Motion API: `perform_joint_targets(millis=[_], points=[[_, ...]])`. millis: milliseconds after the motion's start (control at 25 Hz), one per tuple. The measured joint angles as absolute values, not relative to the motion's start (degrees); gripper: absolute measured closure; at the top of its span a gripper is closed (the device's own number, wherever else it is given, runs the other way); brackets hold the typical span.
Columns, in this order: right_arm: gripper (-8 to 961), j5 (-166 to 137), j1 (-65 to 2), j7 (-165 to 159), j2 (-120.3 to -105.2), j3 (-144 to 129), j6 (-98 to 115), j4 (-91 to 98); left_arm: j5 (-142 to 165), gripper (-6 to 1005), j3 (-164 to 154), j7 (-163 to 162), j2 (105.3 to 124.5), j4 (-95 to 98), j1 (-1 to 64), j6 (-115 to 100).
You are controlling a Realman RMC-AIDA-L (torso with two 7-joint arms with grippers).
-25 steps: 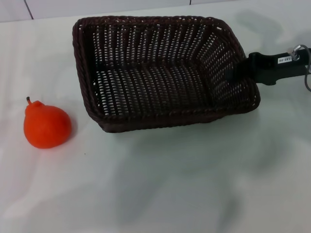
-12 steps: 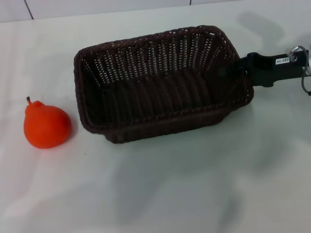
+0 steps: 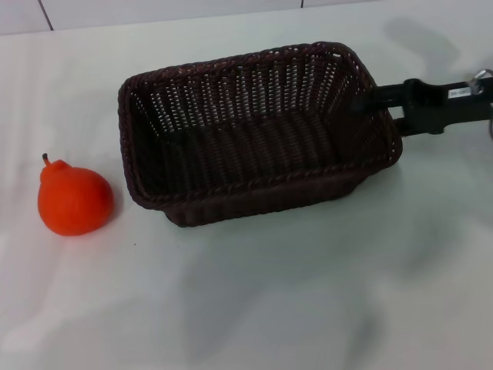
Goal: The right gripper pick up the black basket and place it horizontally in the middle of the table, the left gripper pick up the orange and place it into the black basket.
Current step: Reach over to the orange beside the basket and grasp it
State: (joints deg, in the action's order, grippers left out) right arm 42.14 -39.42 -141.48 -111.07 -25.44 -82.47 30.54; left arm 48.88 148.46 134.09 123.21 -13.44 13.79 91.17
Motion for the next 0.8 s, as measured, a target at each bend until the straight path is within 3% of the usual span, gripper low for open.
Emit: perform_joint_targets(millis=[120, 240, 360, 560, 800], points=[[135, 43.37, -38.80, -140.43, -109.85, -24.10, -82.99, 30.99, 48.88, 114, 141.20, 132.78, 121.98, -15.26, 12.12, 88.70], [131, 48.37, -37.43, -138.28, -108.23, -23.06, -83.41, 30.90, 48.90, 115, 133.73, 131.02, 119.92, -15.67, 10.49, 85.95], [132, 56.44, -35.63, -135.43, -107.58, -22.17, -83.13, 30.97, 49.69, 120, 127.72, 129.38, 117.73, -15.52, 9.87, 83.64], [139, 68.16, -33.96, -128.20, -107.79, -20.66, -80.00, 30.48, 57.27, 146, 120.21, 124.74, 114.42, -15.63, 11.07, 79.33], [141, 71.22, -34.82, -124.83, -109.08, -20.74, -73.48, 30.38, 64.77, 162, 118.48, 123.72, 113.74, -15.61, 12.08, 77.18]])
